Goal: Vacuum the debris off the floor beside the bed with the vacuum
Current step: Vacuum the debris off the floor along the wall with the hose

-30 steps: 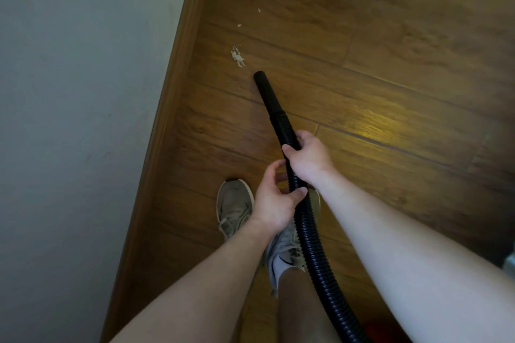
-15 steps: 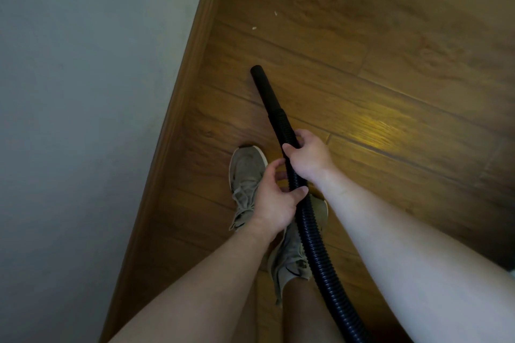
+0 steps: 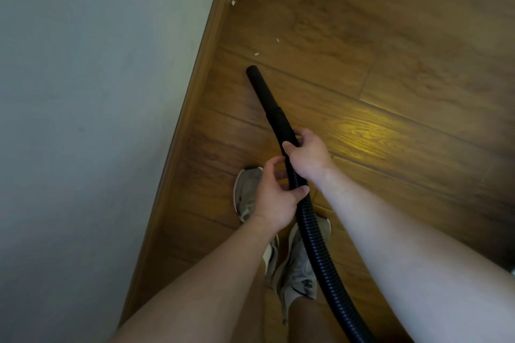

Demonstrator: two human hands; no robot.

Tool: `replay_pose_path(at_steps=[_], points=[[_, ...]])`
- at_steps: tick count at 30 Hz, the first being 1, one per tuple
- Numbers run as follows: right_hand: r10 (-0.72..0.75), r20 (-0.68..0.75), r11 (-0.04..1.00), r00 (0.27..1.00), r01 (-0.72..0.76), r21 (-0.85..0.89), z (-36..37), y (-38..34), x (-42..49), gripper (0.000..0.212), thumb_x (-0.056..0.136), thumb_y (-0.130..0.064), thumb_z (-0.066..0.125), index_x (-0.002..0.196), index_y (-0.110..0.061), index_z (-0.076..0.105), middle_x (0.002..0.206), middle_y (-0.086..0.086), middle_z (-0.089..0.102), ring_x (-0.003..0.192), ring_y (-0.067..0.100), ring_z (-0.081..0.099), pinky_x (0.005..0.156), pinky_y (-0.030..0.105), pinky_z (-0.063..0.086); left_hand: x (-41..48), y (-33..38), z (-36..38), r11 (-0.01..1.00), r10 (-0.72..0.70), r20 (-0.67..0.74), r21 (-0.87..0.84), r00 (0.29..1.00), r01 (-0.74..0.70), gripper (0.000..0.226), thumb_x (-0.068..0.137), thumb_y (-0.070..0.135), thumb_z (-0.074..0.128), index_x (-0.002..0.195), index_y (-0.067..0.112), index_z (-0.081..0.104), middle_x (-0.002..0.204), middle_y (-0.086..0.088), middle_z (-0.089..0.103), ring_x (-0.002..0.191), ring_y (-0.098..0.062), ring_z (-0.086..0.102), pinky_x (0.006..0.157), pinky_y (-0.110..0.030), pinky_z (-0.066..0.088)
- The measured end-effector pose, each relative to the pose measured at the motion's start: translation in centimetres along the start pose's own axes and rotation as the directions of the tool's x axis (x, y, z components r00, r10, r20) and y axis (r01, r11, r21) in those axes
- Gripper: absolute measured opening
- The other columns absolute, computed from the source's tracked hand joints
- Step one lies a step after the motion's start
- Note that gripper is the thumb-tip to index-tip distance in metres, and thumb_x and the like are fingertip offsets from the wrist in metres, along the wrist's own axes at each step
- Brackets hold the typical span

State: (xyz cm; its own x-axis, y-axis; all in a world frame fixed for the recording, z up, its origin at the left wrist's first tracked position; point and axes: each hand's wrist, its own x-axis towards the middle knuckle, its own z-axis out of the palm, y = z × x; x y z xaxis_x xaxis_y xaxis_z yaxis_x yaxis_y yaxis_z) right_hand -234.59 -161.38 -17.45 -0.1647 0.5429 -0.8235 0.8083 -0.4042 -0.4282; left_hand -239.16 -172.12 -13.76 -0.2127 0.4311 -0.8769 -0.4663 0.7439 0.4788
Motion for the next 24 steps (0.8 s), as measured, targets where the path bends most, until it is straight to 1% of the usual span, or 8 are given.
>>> replay_pose_path(at_steps=[3, 8, 11, 13, 17, 19, 21, 24], points=[[0.009, -0.026, 1.0, 1.0, -0.008, 0.019, -0.6, -0.7, 0.8, 0.043, 0.098, -0.027, 0.059, 0.139, -0.017, 0.051, 0.117, 0.005, 0.068, 0.102, 0.026, 0.067, 0.091, 0.042, 0.056, 0.8, 1.1, 0.3, 1.0, 0.014, 0.009, 0.021, 1.0, -0.014, 0.061, 0.087, 0.0, 0.075, 0.127, 0.035, 0.045, 0.108, 0.012, 0.063, 0.089, -0.005, 0.066, 0.066, -0.017, 0.055], [0.021, -0.048, 0.998, 0.999, -0.018, 0.06, -2.1, -1.8, 1.7, 0.044, 0.098, -0.026, 0.059, 0.139, -0.015, 0.05, 0.115, 0.006, 0.068, 0.099, 0.027, 0.068, 0.09, 0.045, 0.057, 1.7, 2.9, 0.9, 0.998, 0.037, 0.028, 0.046, 0.999, -0.039, 0.06, 0.086, 0.0, 0.076, 0.124, 0.034, 0.046, 0.108, 0.01, 0.063, 0.083, -0.003, 0.066, 0.063, -0.015, 0.054], [0.029, -0.066, 0.998, 0.997, -0.025, 0.059, -3.2, -2.1, 2.2, 0.042, 0.098, -0.026, 0.059, 0.138, -0.015, 0.051, 0.108, 0.002, 0.066, 0.096, 0.026, 0.067, 0.087, 0.041, 0.056, 1.9, 3.9, 1.7, 0.998, 0.044, 0.047, 0.046, 0.998, -0.046, 0.06, 0.086, -0.001, 0.075, 0.126, 0.032, 0.047, 0.109, 0.009, 0.062, 0.082, -0.002, 0.066, 0.061, -0.013, 0.053], [0.036, -0.081, 0.998, 0.996, -0.031, 0.059, -3.9, -2.2, 2.5, 0.043, 0.098, -0.026, 0.059, 0.138, -0.015, 0.051, 0.105, 0.003, 0.066, 0.096, 0.027, 0.066, 0.088, 0.041, 0.056, 1.9, 4.5, 2.4, 0.998, 0.045, 0.052, 0.051, 0.998, -0.047, 0.06, 0.086, -0.001, 0.075, 0.129, 0.029, 0.047, 0.107, 0.008, 0.063, 0.082, -0.001, 0.066, 0.062, -0.013, 0.053], [0.036, -0.07, 0.998, 0.997, -0.031, 0.063, -5.0, -2.0, 3.0, 0.042, 0.096, -0.028, 0.06, 0.136, -0.015, 0.053, 0.105, 0.003, 0.068, 0.094, 0.027, 0.067, 0.087, 0.043, 0.057, 2.2, 4.9, 3.9, 0.998, 0.041, 0.034, 0.051, 0.999, -0.043, 0.061, 0.085, -0.003, 0.075, 0.13, 0.027, 0.047, 0.101, 0.007, 0.065, 0.086, -0.008, 0.067, 0.07, -0.021, 0.058], [0.028, -0.062, 0.998, 0.998, -0.024, 0.066, -5.5, -1.9, 3.3, 0.041, 0.096, -0.028, 0.06, 0.134, -0.015, 0.055, 0.105, 0.004, 0.068, 0.095, 0.028, 0.067, 0.087, 0.044, 0.057, 2.4, 5.2, 4.5, 0.998, 0.039, 0.019, 0.052, 0.999, -0.04, 0.062, 0.084, -0.001, 0.076, 0.131, 0.027, 0.047, 0.104, 0.003, 0.067, 0.089, -0.009, 0.069, 0.076, -0.028, 0.06], [0.014, -0.061, 0.997, 0.998, -0.01, 0.072, -6.0, -2.1, 3.6, 0.038, 0.096, -0.028, 0.061, 0.131, -0.015, 0.057, 0.102, 0.004, 0.068, 0.095, 0.028, 0.067, 0.088, 0.043, 0.056, 2.7, 5.5, 4.9, 0.998, 0.033, 0.009, 0.049, 0.999, -0.033, 0.064, 0.083, 0.0, 0.077, 0.132, 0.028, 0.047, 0.108, -0.002, 0.069, 0.095, -0.014, 0.071, 0.081, -0.035, 0.061], [-0.015, -0.058, 0.997, 0.998, 0.019, 0.071, -6.6, -2.5, 4.1, 0.036, 0.095, -0.027, 0.062, 0.128, -0.015, 0.06, 0.1, 0.003, 0.067, 0.096, 0.028, 0.067, 0.088, 0.04, 0.055, 2.9, 6.1, 5.5, 0.999, 0.031, -0.011, 0.039, 0.999, -0.031, 0.065, 0.083, -0.001, 0.077, 0.133, 0.028, 0.047, 0.112, -0.005, 0.069, 0.098, -0.018, 0.07, 0.079, -0.034, 0.062]])
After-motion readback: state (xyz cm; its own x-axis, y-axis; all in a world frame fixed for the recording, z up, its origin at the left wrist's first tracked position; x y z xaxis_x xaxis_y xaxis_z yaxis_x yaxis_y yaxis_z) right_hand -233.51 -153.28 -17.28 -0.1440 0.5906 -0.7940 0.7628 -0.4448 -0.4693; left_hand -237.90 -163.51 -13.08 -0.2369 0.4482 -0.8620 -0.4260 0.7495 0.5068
